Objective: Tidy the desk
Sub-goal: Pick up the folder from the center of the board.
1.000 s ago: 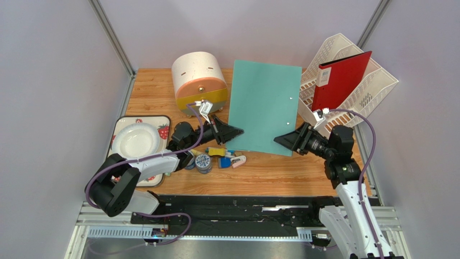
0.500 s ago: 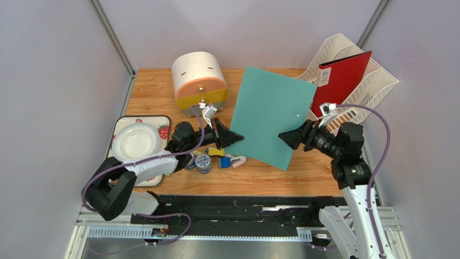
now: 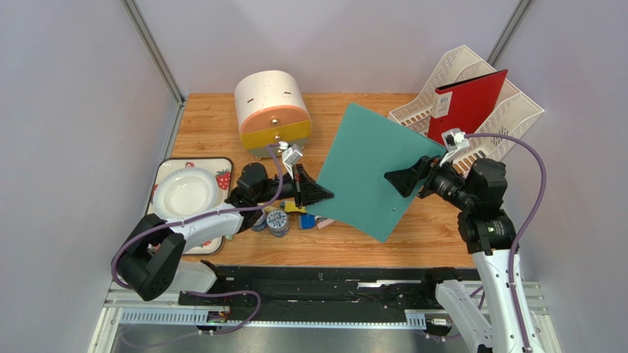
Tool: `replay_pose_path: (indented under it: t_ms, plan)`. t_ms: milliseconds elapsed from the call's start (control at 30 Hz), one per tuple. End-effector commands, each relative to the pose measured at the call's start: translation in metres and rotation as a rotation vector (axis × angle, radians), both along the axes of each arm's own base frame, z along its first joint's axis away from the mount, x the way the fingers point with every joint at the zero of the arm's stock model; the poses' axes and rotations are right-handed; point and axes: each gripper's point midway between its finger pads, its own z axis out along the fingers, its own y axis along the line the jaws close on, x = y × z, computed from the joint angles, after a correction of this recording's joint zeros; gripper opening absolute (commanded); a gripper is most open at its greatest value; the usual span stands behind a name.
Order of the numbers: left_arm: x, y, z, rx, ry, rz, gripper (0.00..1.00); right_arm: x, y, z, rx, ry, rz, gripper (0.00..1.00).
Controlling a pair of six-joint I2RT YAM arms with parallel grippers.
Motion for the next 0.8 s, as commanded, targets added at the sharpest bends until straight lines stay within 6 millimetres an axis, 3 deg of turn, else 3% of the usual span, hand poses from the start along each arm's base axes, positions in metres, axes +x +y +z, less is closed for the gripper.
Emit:
replay_pose_path:
  t_ms: [0,100,233,467,567,700,767]
  plan:
    - [-0.009,-0.001,0.003,0.038,-0.065,-0.065,0.00,-0.009,0.001,0.061,-0.012,-0.234,0.024,0.77]
    - [-0.011,0.000,-0.002,0.060,-0.056,-0.069,0.00,-0.016,0.006,0.071,0.001,-0.262,0.062,0.72]
    - [-0.011,0.001,0.001,0.057,-0.060,-0.067,0.00,-0.022,0.015,0.067,0.008,-0.241,0.141,0.61]
    - [-0.012,0.002,0.007,0.047,-0.069,-0.060,0.00,-0.027,0.019,0.053,-0.001,-0.176,0.190,0.30]
    - [-0.010,0.003,0.005,0.049,-0.065,-0.045,0.00,-0.029,0.018,0.049,-0.017,-0.148,0.195,0.09]
    - [-0.002,0.004,0.005,0.055,-0.062,0.005,0.01,-0.031,0.013,0.046,-0.033,-0.144,0.156,0.00]
    - [0.002,0.007,0.003,0.068,-0.051,0.038,0.06,-0.030,0.008,0.046,-0.042,-0.152,0.114,0.00]
